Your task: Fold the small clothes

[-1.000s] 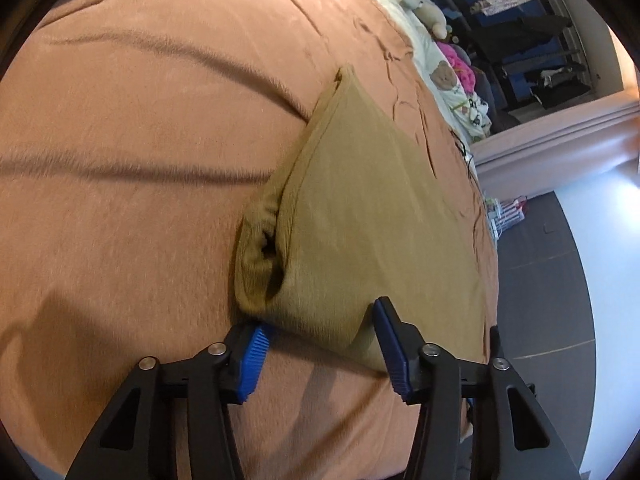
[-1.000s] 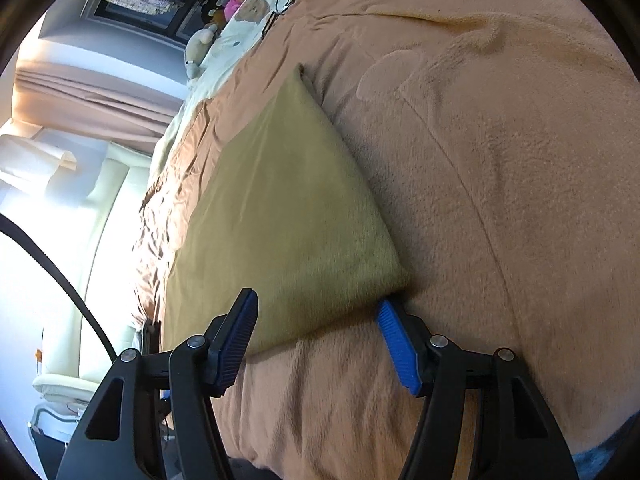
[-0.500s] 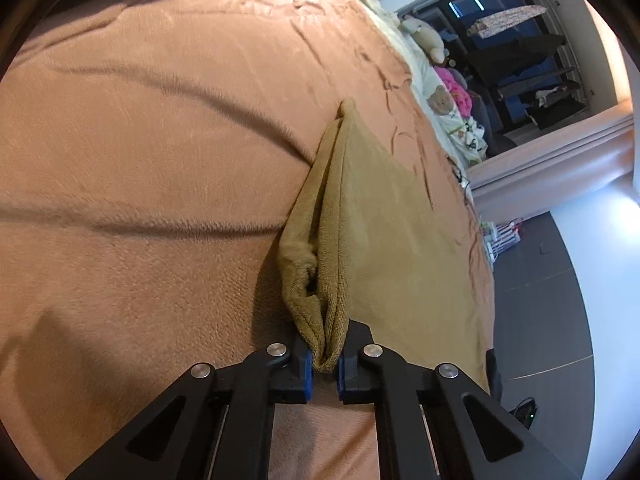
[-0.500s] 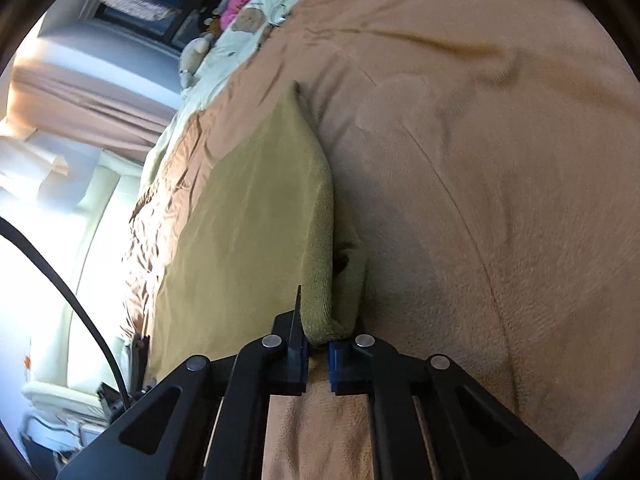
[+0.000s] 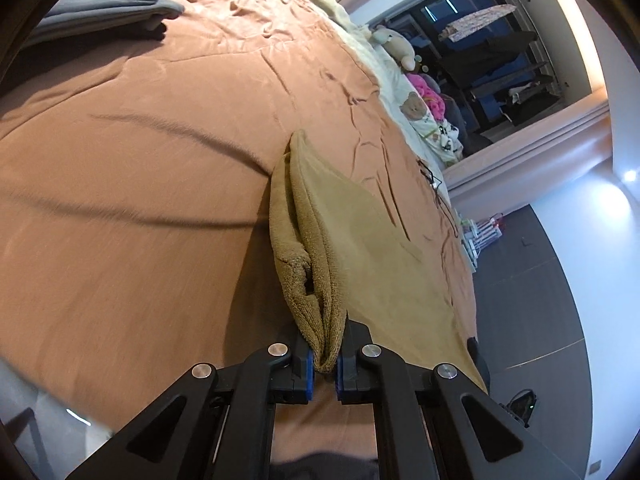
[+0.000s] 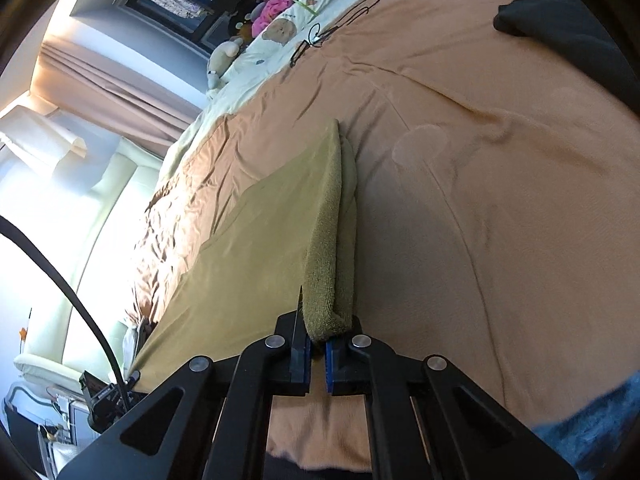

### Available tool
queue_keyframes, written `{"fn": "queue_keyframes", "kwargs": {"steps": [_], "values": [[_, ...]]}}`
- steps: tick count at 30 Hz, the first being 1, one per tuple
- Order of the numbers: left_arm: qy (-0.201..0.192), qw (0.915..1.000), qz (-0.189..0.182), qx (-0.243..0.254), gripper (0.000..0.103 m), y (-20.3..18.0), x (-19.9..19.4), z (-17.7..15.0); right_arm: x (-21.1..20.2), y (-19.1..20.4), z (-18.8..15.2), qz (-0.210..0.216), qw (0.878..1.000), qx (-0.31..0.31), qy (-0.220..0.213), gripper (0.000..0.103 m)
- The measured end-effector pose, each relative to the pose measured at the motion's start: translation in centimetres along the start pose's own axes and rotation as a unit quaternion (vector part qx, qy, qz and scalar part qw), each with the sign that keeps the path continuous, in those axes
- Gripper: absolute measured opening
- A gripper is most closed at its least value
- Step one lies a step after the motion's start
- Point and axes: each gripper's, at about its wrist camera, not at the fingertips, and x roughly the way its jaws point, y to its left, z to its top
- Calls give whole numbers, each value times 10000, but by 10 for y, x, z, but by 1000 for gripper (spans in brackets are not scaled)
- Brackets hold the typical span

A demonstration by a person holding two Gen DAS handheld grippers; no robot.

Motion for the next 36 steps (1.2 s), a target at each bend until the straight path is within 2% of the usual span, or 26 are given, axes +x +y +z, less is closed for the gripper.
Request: {"fn": "queue_keyframes", "kwargs": {"steps": [6,12,17,19,20,25,30,36], "values": [[47,9999,30,-112,7,8,-5,-17,-11,-8,-16,-67,9998,94,187,1],[48,9996,9,-266,7,20,-6,-28,-16,-1,-12,-168,9995,-48,251,1],[104,9989,60,-460,7,30,3,-33,-18,-3,-6,-255,9986,130,448,6],[50,9989,77,-467,7,31,6,-35,-24,2,0,-357,9985,139,400,12],[23,9988,53,-482,7,31,7,-35,-31,6,3,-443,9984,105,345,13],[1,9975,-167,-691,7,41,7,-38,-59,34,14,-577,9981,-201,50,40],[13,9963,-310,-796,7,47,6,-39,-54,77,11,-507,9968,-602,95,41],[23,9959,-443,-793,7,48,3,-39,-15,118,-4,-332,9928,-1028,514,41]]}}
